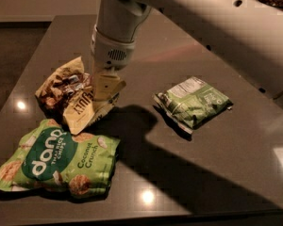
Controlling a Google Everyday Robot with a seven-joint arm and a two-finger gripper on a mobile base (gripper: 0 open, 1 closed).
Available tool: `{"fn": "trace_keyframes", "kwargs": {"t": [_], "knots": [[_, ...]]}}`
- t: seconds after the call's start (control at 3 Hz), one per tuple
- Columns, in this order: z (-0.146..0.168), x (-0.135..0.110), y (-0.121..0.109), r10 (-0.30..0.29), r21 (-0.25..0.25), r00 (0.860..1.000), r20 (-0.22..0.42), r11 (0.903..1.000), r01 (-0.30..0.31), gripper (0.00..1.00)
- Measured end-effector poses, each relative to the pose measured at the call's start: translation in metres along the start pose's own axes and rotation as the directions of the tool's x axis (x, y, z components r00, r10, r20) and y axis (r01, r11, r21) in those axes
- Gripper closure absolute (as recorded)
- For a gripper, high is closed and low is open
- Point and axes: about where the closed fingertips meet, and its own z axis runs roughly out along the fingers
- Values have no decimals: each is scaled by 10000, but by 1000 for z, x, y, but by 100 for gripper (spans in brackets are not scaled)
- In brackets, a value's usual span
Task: Move brown chip bag near green rice chip bag
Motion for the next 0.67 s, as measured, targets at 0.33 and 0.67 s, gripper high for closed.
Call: {"fn": "trace_keyframes", "kwargs": {"t": [0.33, 0.67], "knots": [[0, -1, -1, 12, 47, 10000, 10, 10000, -12, 51], [1, -3, -2, -8, 88, 10000, 31, 10000, 8, 28]]}}
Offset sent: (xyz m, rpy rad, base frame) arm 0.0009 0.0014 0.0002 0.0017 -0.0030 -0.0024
